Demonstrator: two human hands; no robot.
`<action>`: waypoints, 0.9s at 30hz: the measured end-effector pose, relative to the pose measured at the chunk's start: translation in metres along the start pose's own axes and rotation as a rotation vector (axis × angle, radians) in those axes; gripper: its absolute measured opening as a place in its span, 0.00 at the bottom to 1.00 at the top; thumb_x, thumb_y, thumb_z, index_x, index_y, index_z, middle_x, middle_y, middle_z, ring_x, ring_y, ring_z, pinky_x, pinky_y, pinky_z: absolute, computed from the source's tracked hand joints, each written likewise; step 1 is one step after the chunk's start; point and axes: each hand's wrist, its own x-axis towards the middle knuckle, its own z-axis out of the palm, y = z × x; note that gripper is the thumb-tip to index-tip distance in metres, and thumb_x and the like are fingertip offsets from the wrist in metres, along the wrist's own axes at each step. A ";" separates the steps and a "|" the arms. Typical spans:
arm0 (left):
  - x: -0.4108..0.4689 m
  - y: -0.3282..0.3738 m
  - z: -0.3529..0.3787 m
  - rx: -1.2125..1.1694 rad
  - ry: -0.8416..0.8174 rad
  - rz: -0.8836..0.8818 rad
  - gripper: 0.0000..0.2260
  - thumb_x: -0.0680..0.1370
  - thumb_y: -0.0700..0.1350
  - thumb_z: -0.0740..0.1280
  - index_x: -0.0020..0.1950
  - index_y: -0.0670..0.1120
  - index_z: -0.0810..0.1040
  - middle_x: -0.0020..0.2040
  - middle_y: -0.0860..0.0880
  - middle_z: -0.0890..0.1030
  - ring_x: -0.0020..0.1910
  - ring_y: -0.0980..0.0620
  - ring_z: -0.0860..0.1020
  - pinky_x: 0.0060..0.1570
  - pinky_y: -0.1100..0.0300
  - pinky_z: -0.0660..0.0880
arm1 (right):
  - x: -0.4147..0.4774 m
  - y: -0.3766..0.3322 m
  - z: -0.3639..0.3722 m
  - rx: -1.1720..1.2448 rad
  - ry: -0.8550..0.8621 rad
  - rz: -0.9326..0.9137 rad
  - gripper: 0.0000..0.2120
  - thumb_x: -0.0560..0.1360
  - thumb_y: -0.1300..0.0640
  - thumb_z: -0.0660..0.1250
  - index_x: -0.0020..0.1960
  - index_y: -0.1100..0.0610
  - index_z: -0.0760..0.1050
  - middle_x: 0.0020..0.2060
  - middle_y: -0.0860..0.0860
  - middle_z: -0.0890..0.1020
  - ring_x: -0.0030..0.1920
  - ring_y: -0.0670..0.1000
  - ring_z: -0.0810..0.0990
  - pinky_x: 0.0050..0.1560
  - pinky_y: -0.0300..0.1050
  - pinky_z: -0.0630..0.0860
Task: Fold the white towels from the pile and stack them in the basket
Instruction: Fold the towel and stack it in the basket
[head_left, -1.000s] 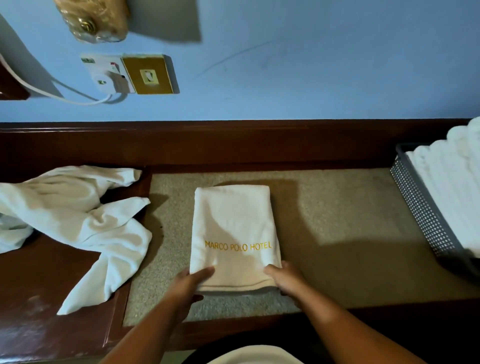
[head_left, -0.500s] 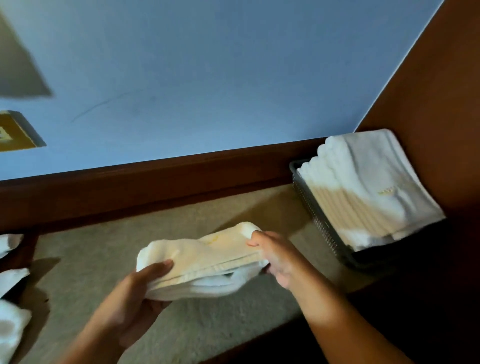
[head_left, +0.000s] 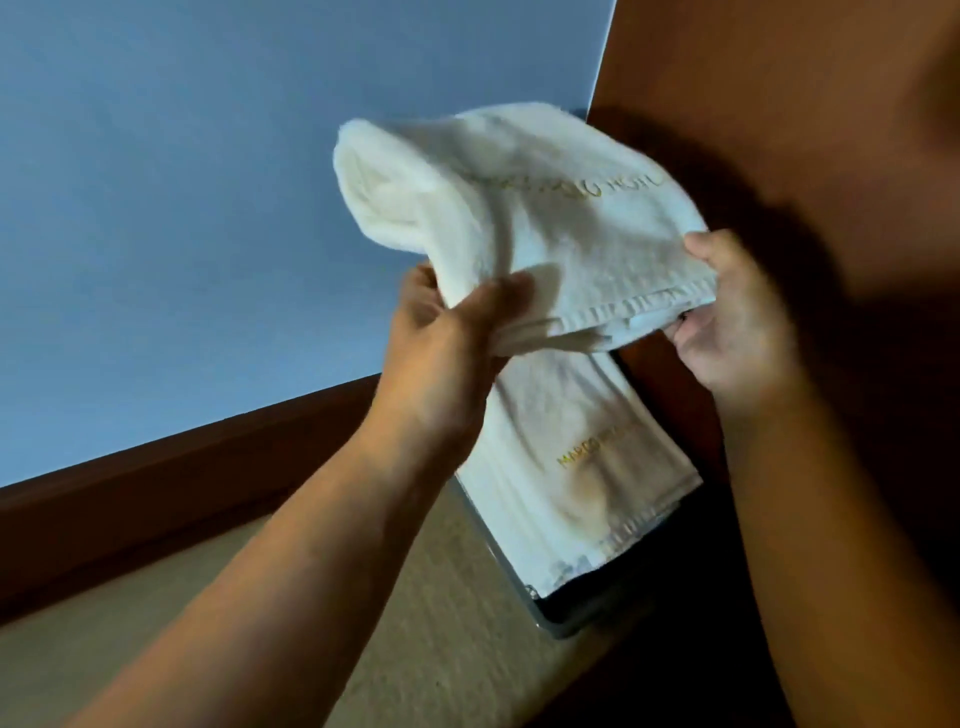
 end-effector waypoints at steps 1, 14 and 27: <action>0.004 -0.021 0.011 -0.032 -0.009 -0.045 0.25 0.74 0.34 0.69 0.70 0.37 0.69 0.59 0.37 0.82 0.54 0.41 0.84 0.52 0.49 0.81 | 0.013 0.006 -0.020 0.004 0.048 0.012 0.15 0.77 0.56 0.66 0.61 0.61 0.79 0.55 0.55 0.85 0.54 0.53 0.85 0.48 0.45 0.83; -0.015 -0.201 -0.002 0.745 -0.444 -1.092 0.17 0.80 0.57 0.68 0.47 0.42 0.77 0.41 0.46 0.83 0.43 0.46 0.84 0.36 0.58 0.78 | 0.046 0.178 -0.193 -0.295 0.470 0.372 0.25 0.72 0.44 0.73 0.64 0.57 0.78 0.55 0.54 0.84 0.53 0.56 0.83 0.43 0.48 0.80; 0.215 -0.214 -0.043 2.146 -0.506 -0.045 0.32 0.78 0.72 0.48 0.81 0.65 0.48 0.83 0.48 0.46 0.80 0.39 0.52 0.76 0.39 0.51 | 0.075 0.187 -0.139 -1.485 -0.062 -0.049 0.40 0.71 0.23 0.47 0.79 0.41 0.55 0.80 0.52 0.56 0.79 0.56 0.54 0.76 0.64 0.51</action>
